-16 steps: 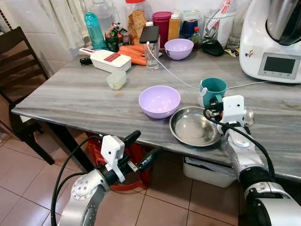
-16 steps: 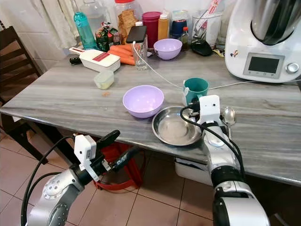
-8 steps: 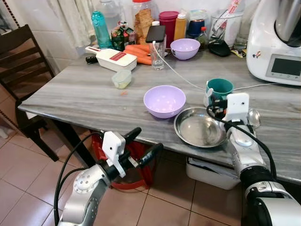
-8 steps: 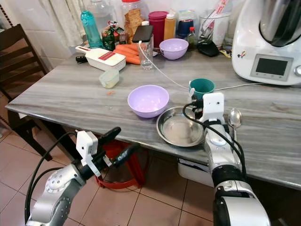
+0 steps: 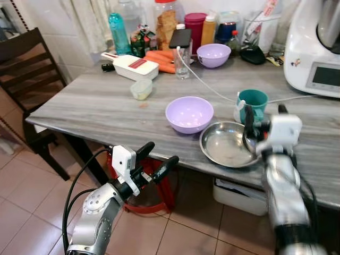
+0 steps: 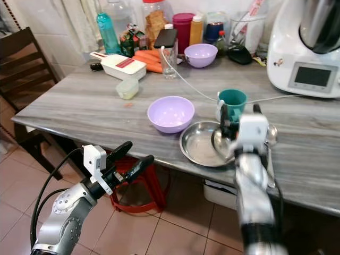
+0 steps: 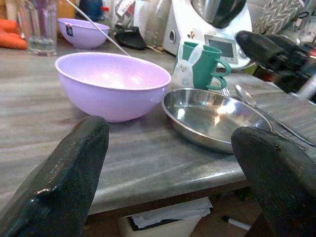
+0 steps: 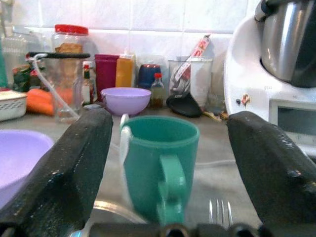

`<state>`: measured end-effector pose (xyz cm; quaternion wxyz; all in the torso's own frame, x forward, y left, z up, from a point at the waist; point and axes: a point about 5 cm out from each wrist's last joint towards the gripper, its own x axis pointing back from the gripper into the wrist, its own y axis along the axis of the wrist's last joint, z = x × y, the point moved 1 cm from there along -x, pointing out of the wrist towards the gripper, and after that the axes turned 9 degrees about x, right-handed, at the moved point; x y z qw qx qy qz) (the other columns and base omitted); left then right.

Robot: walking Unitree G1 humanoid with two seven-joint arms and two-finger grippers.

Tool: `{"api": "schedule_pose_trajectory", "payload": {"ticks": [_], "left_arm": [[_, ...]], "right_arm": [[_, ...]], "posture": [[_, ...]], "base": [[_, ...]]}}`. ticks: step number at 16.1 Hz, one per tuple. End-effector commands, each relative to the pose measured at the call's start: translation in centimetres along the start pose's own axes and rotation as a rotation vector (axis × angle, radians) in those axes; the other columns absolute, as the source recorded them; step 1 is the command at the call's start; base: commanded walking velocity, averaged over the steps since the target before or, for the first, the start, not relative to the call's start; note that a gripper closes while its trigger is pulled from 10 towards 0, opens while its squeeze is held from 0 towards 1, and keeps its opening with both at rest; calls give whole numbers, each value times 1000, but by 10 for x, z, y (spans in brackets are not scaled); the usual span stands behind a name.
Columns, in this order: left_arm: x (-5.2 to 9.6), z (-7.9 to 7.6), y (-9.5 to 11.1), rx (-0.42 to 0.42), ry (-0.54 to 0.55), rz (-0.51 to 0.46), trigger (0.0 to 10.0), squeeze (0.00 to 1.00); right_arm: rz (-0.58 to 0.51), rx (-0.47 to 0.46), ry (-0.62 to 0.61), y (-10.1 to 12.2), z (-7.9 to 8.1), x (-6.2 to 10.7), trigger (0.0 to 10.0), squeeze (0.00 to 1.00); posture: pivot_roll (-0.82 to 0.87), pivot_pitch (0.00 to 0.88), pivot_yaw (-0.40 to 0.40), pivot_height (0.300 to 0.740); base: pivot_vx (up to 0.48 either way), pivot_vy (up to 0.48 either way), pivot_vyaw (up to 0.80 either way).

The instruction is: Setting the table

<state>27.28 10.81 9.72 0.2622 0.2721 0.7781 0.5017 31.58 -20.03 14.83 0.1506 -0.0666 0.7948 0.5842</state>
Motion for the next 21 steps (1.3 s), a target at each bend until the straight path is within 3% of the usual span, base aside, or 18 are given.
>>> {"api": "schedule_pose_trajectory", "payload": {"ticks": [1, 5, 6, 7, 8, 10, 15, 17, 21], "left_arm": [[0, 6, 4, -19, 35, -17, 10000, 0], [4, 41, 1, -69, 359, -30, 10000, 0], [7, 46, 2, -77, 410, -42, 10000, 0], [11, 50, 3, -96, 459, -49, 10000, 0], [12, 53, 2, -109, 499, -49, 10000, 0], [14, 57, 0, -122, 532, -40, 10000, 0], [15, 66, 7, -176, 623, -74, 10000, 0], [17, 73, 3, -106, 667, -50, 10000, 0], [22, 79, 4, -161, 728, -56, 10000, 0]], "right_arm": [[-43, -5, 15, 14, 2, -1, 10000, 1000], [9, -12, 51, 17, 7, 26, 10000, 1000], [22, -10, 66, 18, 9, 30, 10000, 902], [26, 7, 85, 19, 13, 32, 10000, 314], [13, 49, 126, 23, 17, 34, 10000, 0], [-15, 95, 173, 28, 24, 36, 10000, 0], [0, 89, 208, 31, 32, 38, 10000, 0], [-19, 107, 252, 34, 39, 38, 10000, 0], [-5, 88, 281, 32, 44, 39, 10000, 0]], "posture": [[-112, 0, 106, 740], [-127, 0, 95, 740], [-126, 0, 93, 740], [-125, 0, 92, 740], [-121, 0, 90, 740], [-119, 0, 89, 740], [-111, 0, 86, 740], [-107, 0, 83, 740], [-107, 0, 83, 740]], "base": [[0, 0, 0], [0, 0, 0], [0, 0, 0], [0, 0, 0], [0, 0, 0], [0, 0, 400], [0, 0, 800], [0, 0, 800], [0, 0, 800]]}}
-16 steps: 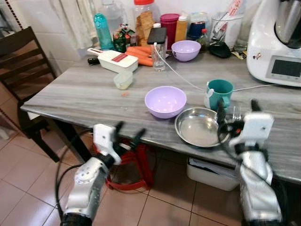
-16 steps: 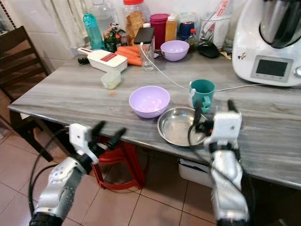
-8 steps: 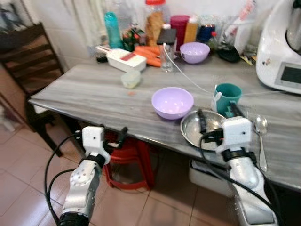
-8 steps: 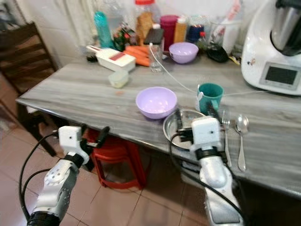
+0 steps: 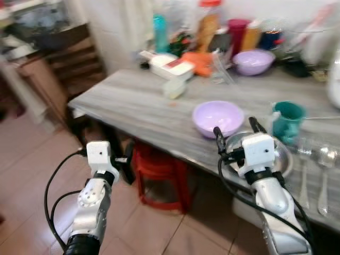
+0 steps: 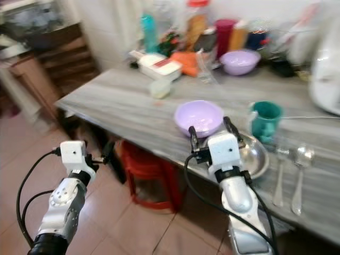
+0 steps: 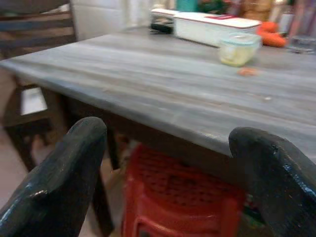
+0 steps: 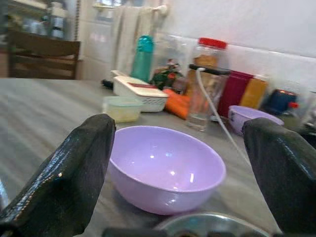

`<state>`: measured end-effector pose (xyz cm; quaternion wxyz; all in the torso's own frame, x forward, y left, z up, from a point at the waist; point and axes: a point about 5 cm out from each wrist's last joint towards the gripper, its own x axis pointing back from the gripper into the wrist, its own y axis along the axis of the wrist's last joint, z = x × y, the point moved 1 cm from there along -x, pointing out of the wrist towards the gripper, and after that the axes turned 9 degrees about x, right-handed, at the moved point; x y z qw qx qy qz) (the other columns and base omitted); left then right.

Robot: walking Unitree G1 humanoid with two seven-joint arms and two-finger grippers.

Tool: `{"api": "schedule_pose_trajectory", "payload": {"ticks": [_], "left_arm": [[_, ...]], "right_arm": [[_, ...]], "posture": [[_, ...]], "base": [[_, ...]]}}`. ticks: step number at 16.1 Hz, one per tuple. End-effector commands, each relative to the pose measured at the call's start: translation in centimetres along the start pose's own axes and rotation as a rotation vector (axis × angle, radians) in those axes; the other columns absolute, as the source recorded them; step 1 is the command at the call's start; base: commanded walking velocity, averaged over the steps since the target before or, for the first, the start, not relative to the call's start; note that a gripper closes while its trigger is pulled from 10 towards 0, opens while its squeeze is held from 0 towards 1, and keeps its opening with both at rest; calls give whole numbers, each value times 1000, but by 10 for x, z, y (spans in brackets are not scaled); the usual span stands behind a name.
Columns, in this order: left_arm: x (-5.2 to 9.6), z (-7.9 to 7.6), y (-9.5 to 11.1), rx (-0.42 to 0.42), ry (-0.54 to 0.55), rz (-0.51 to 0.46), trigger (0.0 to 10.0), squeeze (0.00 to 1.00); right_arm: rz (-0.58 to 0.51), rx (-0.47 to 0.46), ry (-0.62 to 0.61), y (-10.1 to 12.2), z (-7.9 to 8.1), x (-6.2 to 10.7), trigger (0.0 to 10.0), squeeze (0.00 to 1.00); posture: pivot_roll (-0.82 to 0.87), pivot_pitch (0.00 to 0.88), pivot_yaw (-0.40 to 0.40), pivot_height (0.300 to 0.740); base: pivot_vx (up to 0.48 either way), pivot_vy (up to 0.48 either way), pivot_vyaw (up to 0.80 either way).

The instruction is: Setting the table

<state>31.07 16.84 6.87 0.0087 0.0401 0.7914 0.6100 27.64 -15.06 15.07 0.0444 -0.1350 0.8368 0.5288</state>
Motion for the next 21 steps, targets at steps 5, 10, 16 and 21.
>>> {"api": "schedule_pose_trajectory", "payload": {"ticks": [5, 10, 16, 21], "left_arm": [[3, 19, -8, -65, 91, 41, 10000, 0], [10, 40, -19, -171, 176, 81, 10000, 0], [26, 70, -41, -193, 337, 219, 10000, 0], [37, 54, -77, -171, 210, 386, 10000, 0]], "right_arm": [[-15, -50, 57, 3, 13, -4, 10000, 0], [-16, -81, 108, -1, 25, -9, 10000, 0], [45, -127, 110, -19, 33, -12, 10000, 0], [202, -195, 137, -62, 52, -7, 10000, 0]], "posture": [[-90, 0, 78, 740], [-82, 0, 76, 740], [-69, 0, 75, 740], [-47, 0, 69, 740]], "base": [[0, 0, 800], [0, 0, 800], [0, 0, 800], [0, 0, 800]]}}
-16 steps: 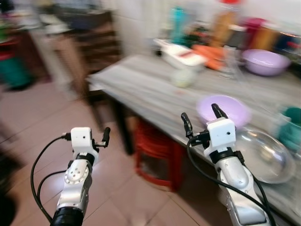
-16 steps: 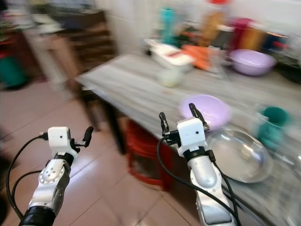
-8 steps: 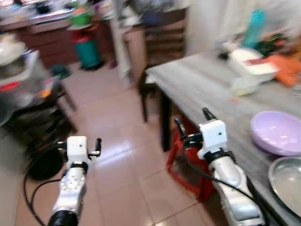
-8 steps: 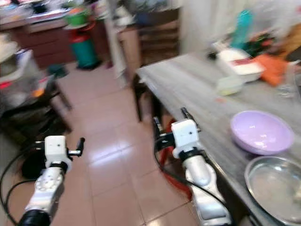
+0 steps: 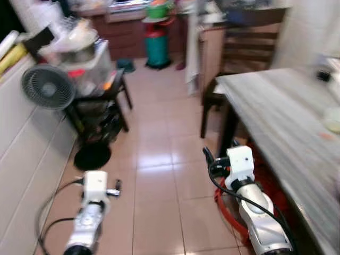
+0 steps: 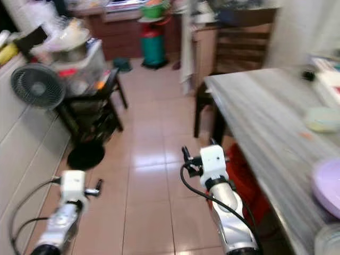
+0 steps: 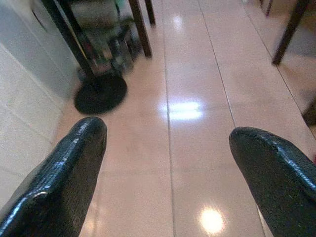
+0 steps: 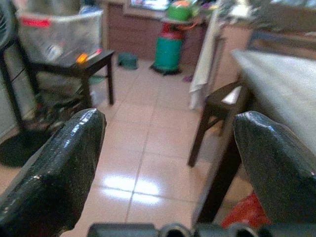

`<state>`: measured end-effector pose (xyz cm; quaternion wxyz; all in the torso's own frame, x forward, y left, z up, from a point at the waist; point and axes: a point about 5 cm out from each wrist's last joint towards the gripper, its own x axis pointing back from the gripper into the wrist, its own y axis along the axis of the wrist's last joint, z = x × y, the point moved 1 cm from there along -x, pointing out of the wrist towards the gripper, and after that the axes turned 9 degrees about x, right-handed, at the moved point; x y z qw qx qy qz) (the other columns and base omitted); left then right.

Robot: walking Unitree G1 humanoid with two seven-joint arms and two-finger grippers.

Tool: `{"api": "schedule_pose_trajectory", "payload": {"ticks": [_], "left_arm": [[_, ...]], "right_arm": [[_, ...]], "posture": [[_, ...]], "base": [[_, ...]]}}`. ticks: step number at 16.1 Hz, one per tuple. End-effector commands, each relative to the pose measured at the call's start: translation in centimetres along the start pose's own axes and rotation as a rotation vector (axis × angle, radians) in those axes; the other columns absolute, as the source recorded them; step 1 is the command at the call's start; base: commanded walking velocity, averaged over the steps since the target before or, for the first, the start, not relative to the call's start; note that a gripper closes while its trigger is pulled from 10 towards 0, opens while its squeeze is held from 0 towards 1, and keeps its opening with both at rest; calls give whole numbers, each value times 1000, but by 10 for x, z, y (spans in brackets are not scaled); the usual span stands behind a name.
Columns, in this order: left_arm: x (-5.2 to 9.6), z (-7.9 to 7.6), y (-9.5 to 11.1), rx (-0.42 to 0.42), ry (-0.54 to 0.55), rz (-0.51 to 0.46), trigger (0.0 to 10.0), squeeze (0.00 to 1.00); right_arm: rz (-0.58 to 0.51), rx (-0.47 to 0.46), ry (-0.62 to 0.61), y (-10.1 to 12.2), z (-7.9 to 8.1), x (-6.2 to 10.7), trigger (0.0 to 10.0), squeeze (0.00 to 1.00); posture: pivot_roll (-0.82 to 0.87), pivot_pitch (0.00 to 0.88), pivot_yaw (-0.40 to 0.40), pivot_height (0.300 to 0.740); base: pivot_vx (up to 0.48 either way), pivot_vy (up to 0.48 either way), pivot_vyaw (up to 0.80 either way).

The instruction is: Setting the table

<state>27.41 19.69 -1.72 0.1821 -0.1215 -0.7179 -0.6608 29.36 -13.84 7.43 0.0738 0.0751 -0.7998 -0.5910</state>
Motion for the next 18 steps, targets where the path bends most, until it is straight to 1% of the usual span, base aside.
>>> {"api": "schedule_pose_trajectory", "payload": {"ticks": [1, 2, 3, 4, 5, 6, 7, 8, 9, 11, 12, 13, 14, 15, 17, 18], "left_arm": [[0, 7, 0, -17, 4, 13, 10000, 0], [7, -6, -29, -27, -84, 145, 10000, 0], [10, -8, -38, -32, -92, 186, 10000, 0], [12, -8, -43, -34, -94, 210, 10000, 0], [17, -7, -55, -37, -82, 269, 10000, 0], [19, -7, -58, -36, -78, 289, 10000, 0], [20, -7, -62, -37, -70, 308, 10000, 0], [26, -7, -74, -21, -48, 370, 10000, 0], [27, -7, -76, -20, -47, 383, 10000, 0], [33, -10, -86, -28, -64, 439, 10000, 0], [36, -9, -92, -48, -63, 468, 10000, 0], [38, -8, -94, -46, -60, 478, 10000, 0], [41, -6, -98, -52, -56, 500, 10000, 0], [43, -3, -101, -59, -56, 512, 10000, 0], [46, 1, -104, -82, -56, 532, 10000, 0], [46, 2, -104, -101, -61, 539, 10000, 0]], "right_arm": [[-18, -21, 26, 4, 9, -5, 10000, 0], [83, -34, 22, -21, 13, -6, 10000, 0], [127, -30, 12, -31, 13, -5, 10000, 0], [154, -28, 5, -37, 12, -4, 10000, 0], [273, -48, 7, -62, 12, 2, 10000, 0], [317, -56, 11, -70, 13, 5, 10000, 0], [370, -62, 28, -79, 15, 9, 10000, 0], [496, -80, 52, -100, 19, 19, 10000, 0], [531, -79, 65, -105, 21, 23, 10000, 0], [682, -64, 114, -128, 29, 45, 10000, 0], [735, -74, 122, -136, 31, 54, 10000, 0], [757, -94, 116, -139, 32, 57, 10000, 0], [795, -149, 106, -144, 34, 64, 10000, 0], [813, -184, 87, -146, 34, 68, 10000, 0], [843, -196, 61, -150, 33, 72, 10000, 0], [849, -197, 59, -151, 33, 75, 10000, 0]], "posture": [[-47, 0, 69, 740], [-45, 0, 66, 740], [-41, 0, 61, 740], [-41, 0, 61, 740], [-38, 0, 50, 740], [-38, 0, 50, 740], [-24, 0, 32, 740], [-8, 0, 19, 740], [0, 0, 1, 740], [18, 0, -18, 740], [27, 0, -24, 740], [27, 0, -24, 740], [27, 0, -24, 740], [24, 0, -22, 740], [12, 0, -4, 740], [10, 0, 1, 740]], "base": [[0, 0, 800], [0, 0, 0], [0, 0, 0], [0, 0, 0], [0, 0, 0], [0, 0, 0], [0, 0, 0], [0, 0, 0], [0, 0, 0], [0, 0, 0], [0, 0, 0], [0, 0, 0], [0, 0, 0], [0, 0, 0], [0, 0, 0], [0, 307, -800]]}}
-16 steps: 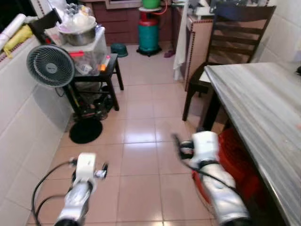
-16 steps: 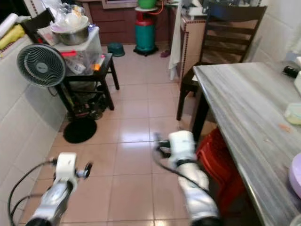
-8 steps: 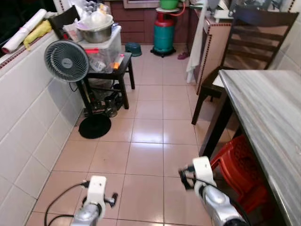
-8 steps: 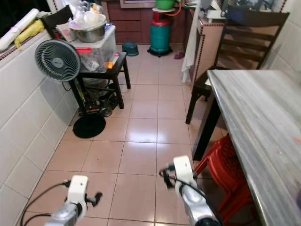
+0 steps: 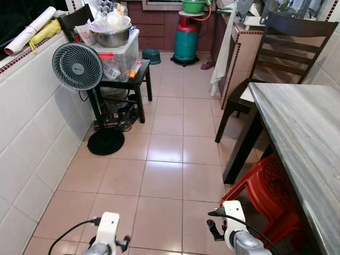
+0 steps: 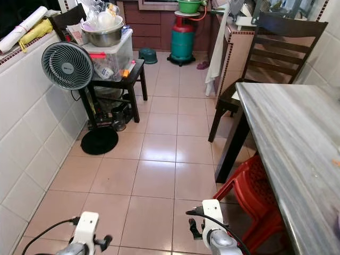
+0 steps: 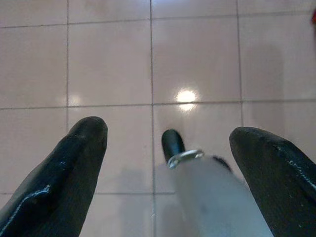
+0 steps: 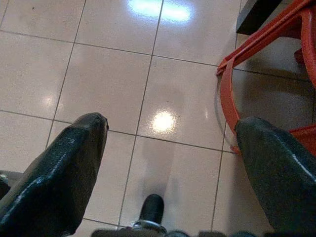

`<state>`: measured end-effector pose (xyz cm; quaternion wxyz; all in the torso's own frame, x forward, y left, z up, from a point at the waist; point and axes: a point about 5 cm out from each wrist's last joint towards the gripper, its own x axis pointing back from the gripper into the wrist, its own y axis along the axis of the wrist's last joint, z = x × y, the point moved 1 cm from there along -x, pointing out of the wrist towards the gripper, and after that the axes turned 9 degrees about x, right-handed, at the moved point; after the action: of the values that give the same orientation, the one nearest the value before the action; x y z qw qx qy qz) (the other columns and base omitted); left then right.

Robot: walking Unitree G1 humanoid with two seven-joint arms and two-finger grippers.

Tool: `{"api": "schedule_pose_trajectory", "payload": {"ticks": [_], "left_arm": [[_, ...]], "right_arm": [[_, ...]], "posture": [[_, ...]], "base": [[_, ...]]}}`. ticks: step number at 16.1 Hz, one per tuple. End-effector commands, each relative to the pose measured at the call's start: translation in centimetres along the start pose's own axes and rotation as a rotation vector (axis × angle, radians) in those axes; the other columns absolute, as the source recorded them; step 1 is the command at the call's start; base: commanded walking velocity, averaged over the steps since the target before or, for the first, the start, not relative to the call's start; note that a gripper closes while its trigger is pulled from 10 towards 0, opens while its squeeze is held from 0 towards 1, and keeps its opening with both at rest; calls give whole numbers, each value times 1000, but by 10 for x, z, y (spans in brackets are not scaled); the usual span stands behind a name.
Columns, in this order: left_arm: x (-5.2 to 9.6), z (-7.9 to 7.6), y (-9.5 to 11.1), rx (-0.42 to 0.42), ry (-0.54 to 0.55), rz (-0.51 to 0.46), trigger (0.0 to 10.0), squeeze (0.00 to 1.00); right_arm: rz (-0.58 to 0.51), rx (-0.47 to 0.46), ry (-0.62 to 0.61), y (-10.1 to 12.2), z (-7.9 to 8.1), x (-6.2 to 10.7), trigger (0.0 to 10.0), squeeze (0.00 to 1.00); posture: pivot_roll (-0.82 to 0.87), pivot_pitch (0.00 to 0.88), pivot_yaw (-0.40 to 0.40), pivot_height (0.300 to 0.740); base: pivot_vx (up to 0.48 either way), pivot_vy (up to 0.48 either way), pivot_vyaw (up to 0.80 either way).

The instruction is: Setting the table

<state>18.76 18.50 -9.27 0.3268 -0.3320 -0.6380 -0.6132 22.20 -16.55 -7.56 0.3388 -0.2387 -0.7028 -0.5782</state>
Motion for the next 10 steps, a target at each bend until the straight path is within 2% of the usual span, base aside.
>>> {"api": "schedule_pose_trajectory", "payload": {"ticks": [1, 4, 6, 10], "left_arm": [[0, 2, 2, -27, -2, 5, 10000, 0], [0, 2, 1, -46, 1, 18, 10000, 0], [0, 1, -2, -65, 2, 33, 10000, 0], [1, 1, -9, -73, 12, 56, 10000, 0]], "right_arm": [[24, -21, -10, -6, -1, 1, 10000, 0], [31, -24, -16, -10, -2, 2, 10000, 0], [35, -19, -20, -13, -4, 3, 10000, 0], [34, -10, 4, -15, -2, 4, 10000, 0]], "posture": [[6, 0, 6, 740], [-5, 0, 20, 740], [-10, 0, 26, 740], [-11, 0, 25, 740]], "base": [[0, 307, -800], [0, 314, -800], [0, 324, -484], [0, 333, 0]]}}
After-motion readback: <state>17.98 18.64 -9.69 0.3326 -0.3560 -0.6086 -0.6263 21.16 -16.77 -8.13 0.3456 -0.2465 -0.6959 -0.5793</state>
